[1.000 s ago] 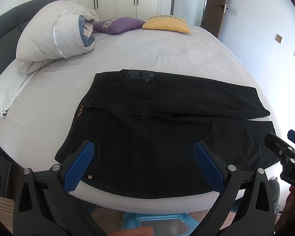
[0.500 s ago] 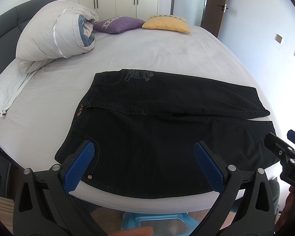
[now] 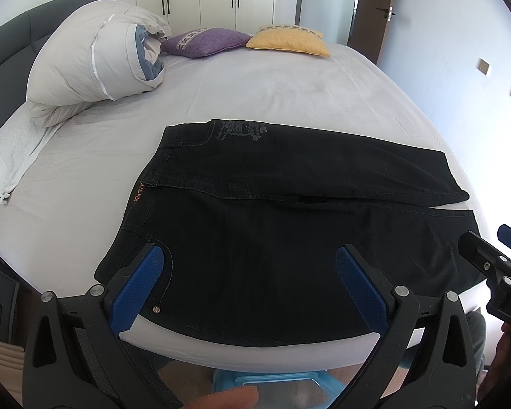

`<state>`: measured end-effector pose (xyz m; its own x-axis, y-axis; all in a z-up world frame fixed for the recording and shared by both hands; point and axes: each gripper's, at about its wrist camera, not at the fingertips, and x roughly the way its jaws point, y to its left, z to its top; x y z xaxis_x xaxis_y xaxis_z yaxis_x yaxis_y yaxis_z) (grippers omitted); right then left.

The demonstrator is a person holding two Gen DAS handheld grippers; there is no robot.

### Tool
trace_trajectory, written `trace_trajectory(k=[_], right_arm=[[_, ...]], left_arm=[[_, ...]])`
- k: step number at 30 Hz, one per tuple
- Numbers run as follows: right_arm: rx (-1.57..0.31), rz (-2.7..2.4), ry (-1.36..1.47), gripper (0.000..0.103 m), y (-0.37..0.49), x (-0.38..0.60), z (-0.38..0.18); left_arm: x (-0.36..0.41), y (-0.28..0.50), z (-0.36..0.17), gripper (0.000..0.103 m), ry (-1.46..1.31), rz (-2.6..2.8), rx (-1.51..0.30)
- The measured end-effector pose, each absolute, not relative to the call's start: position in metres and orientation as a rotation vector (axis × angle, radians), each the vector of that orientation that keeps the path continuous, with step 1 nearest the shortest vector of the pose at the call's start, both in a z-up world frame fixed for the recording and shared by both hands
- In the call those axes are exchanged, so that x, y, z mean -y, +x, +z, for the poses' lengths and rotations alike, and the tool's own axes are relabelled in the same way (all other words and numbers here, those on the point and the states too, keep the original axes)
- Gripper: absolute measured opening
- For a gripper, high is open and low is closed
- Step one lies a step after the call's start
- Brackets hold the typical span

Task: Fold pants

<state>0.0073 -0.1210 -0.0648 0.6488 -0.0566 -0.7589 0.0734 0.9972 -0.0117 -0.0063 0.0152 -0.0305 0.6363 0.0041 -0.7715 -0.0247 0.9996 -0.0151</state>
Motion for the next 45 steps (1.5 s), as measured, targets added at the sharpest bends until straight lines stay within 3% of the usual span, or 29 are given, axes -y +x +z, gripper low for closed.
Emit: trace_trajectory(k=[7,15,24,27,28,30,32,34,45], right_arm=[[-0.866,-0.009,0.03,0.103,0.026,0.128,-0.067],[-0.826,0.193,0.052,0.103,0.083,0.149,-0.071],[-0.852,0.391,-0.016,0.076,0.169,0.17,-0.094],[-0.867,0.465,-0.046,0.072,0.19,0.171,-0.106],[-0.872,0.493,-0.057,0.071,0.196,0.17,-0.11],[-0.881,0.543,-0.091,0.071,0.208,0.168,-0.119],[-0.893,0.573,-0.097,0.07,0.219,0.171,-0.126],[-0.916,0.585,-0.09,0.07,0.233,0.174,-0.135],[-0.948,0.688,-0.126,0.066,0.281,0.158,-0.159]], left_arm=[[-0.032,0.013,-0.044,0.103,-0.047,-0.016,-0.879],[-0.06,0.104,-0.047,0.103,0.017,-0.217,-0.887],[-0.094,0.271,-0.086,0.103,0.16,-0.291,-1.015],[-0.098,0.327,-0.101,0.103,0.253,-0.345,-1.047],[-0.097,0.345,-0.108,0.101,0.287,-0.364,-1.063],[-0.097,0.373,-0.122,0.086,0.322,-0.41,-1.098],[-0.097,0.395,-0.139,0.064,0.35,-0.451,-1.156],[-0.092,0.41,-0.157,0.054,0.393,-0.51,-1.219],[-0.095,0.459,-0.203,0.054,0.434,-0.574,-1.308]])
